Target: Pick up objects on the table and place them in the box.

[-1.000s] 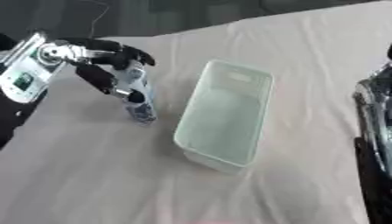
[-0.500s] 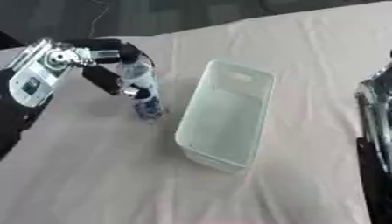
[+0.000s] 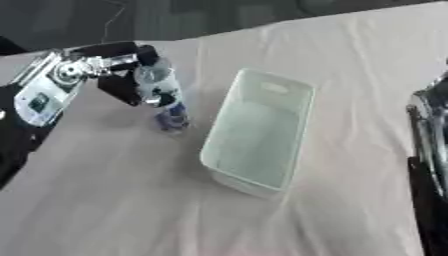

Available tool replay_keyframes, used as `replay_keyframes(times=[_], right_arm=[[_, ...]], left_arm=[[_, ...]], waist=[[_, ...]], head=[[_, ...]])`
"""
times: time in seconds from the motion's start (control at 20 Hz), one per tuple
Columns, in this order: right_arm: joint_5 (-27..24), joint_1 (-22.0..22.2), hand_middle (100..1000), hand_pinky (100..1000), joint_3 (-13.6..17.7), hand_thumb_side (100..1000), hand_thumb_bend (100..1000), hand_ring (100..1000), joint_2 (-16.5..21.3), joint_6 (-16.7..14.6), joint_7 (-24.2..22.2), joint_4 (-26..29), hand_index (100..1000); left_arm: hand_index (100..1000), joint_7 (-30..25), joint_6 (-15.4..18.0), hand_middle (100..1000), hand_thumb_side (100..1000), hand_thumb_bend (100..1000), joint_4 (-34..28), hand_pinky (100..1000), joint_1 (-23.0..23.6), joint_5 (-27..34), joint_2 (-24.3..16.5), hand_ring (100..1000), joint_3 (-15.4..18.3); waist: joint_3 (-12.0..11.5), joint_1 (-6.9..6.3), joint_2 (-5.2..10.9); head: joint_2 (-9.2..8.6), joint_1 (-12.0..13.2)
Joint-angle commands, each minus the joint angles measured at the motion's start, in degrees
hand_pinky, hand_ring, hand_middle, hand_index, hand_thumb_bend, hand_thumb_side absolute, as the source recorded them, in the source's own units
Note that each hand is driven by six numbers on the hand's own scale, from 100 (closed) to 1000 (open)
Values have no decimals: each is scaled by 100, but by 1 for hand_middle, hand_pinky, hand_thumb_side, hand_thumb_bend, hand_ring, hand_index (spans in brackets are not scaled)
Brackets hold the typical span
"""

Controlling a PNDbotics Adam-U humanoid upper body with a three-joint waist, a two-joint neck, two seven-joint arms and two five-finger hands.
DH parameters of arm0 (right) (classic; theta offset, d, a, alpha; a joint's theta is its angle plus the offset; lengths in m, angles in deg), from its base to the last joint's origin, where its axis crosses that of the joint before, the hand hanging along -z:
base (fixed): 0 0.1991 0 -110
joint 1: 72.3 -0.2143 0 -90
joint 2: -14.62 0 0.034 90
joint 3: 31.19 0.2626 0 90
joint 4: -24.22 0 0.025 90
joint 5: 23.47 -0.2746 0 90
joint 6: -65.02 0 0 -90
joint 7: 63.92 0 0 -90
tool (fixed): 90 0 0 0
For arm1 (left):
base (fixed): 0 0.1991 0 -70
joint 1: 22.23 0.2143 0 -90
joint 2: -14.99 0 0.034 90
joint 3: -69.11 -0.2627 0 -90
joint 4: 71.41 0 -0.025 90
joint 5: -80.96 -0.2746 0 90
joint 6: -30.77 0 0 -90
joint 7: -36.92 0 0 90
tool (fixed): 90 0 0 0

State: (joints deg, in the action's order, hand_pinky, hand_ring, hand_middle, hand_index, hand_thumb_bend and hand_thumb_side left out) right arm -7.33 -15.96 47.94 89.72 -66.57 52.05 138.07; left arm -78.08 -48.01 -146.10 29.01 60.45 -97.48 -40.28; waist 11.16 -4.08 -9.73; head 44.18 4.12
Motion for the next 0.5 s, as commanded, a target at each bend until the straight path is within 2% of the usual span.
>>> replay_keyframes(times=[0.05, 0.15, 0.2, 0.5], right_arm=[[8, -105, 563, 406, 4, 1000, 100, 518, -35, -109, 90, 74, 639], [14, -101, 563, 406, 6, 1000, 100, 518, -32, -109, 92, 74, 639], [16, -97, 563, 406, 9, 1000, 100, 518, -28, -109, 94, 74, 639], [30, -56, 563, 407, 20, 1000, 100, 519, 35, -86, 102, 74, 639]], left_arm=[[509, 119, -27, 364, 641, 100, -4, 100, -30, 86, -117, 121, -12], [488, 186, -27, 250, 643, 100, -50, 100, -43, 89, -147, 100, -3], [482, 254, -13, 221, 597, 100, -88, 100, -54, 92, -169, 100, 12], [449, 706, 58, 148, 551, 100, -321, 100, -151, 220, -365, 100, 92]], waist=[[-3, 14, 67], [-11, 11, 73], [-20, 10, 77], [-104, 3, 108]], head=[[-6, 36], [-6, 25], [-6, 15], [-6, -52]])
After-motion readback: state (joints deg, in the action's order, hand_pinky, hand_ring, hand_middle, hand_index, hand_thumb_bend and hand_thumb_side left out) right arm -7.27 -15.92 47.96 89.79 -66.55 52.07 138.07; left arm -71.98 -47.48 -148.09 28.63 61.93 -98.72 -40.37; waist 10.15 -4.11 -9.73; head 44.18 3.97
